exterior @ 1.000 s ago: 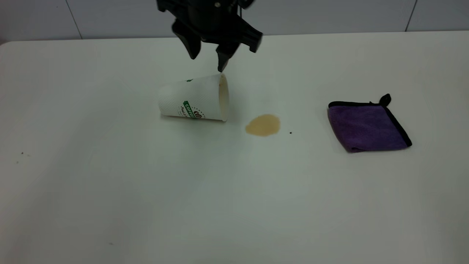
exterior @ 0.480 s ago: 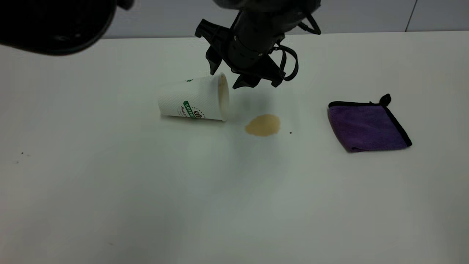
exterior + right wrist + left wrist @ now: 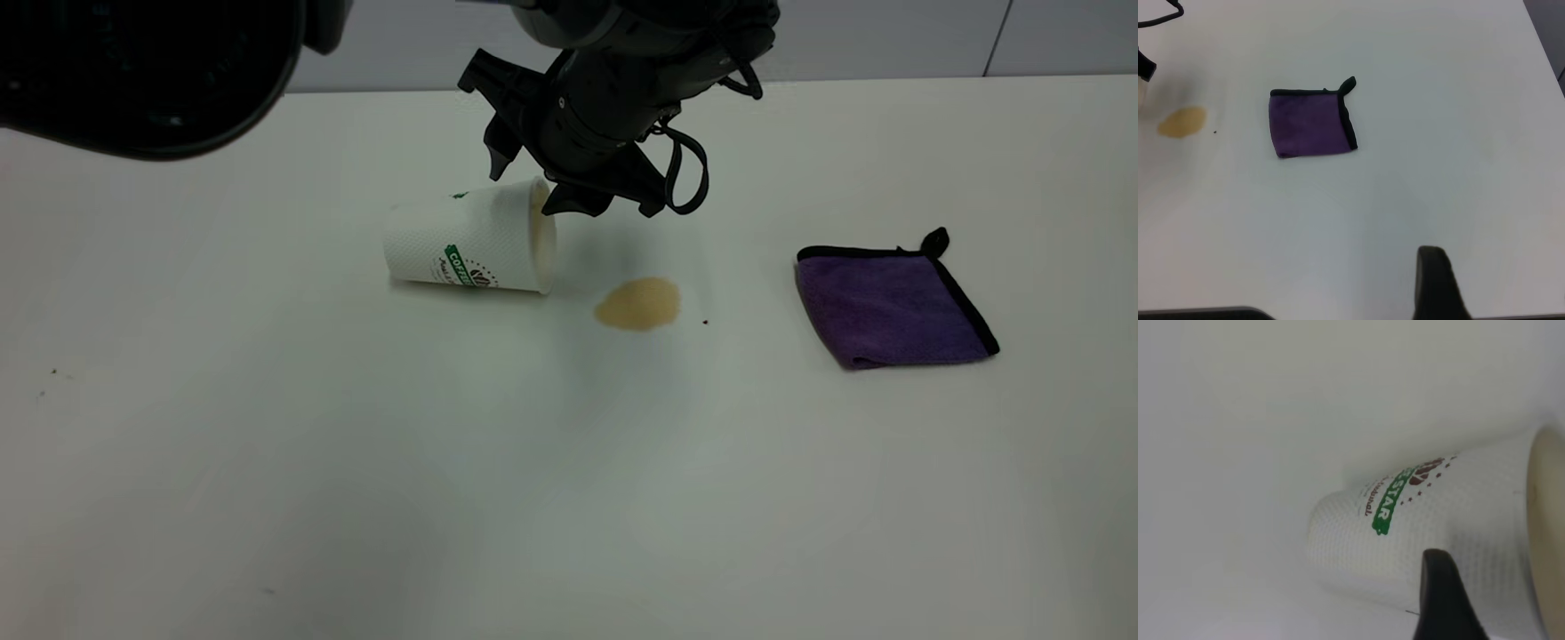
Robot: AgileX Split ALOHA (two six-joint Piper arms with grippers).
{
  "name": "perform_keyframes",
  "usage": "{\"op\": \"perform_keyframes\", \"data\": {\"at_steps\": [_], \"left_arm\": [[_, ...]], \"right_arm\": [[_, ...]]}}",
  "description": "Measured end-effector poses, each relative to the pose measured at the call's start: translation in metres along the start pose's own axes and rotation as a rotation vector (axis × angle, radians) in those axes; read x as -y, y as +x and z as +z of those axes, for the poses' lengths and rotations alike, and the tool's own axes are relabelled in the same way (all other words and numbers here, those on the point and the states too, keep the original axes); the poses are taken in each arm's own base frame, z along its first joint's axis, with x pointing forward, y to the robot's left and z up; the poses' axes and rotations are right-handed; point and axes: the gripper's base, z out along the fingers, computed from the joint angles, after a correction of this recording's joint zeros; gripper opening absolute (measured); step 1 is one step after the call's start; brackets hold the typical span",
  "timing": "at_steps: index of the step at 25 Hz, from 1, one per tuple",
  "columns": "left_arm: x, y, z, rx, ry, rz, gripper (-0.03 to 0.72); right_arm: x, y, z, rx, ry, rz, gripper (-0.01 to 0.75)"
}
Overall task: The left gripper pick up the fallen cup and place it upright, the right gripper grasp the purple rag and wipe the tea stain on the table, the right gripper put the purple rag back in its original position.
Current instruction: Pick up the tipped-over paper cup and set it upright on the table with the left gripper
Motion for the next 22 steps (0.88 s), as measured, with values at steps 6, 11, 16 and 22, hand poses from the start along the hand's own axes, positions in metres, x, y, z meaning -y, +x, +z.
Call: {"op": "perform_keyframes", "data": {"at_steps": [6, 11, 16, 22], "left_arm": [[0.009, 0.009, 0.015, -0.017, -0.020, 0.032, 0.474], [0.008, 0.008, 0.019, 0.009, -0.069, 0.035, 0.474], [0.009, 0.012, 0.024, 0.000, -0.104, 0.049, 0.461], [0.008, 0.017, 0.031, -0.023, -0.162, 0.070, 0.255]], "right_arm": [[0.000, 0.000, 0.000, 0.000, 0.000, 0.000, 0.486], [0.000, 0.000, 0.000, 0.000, 0.000, 0.000, 0.486], [0.000, 0.000, 0.000, 0.000, 0.000, 0.000, 0.486], [0.000, 0.000, 0.000, 0.000, 0.000, 0.000, 0.486]]}}
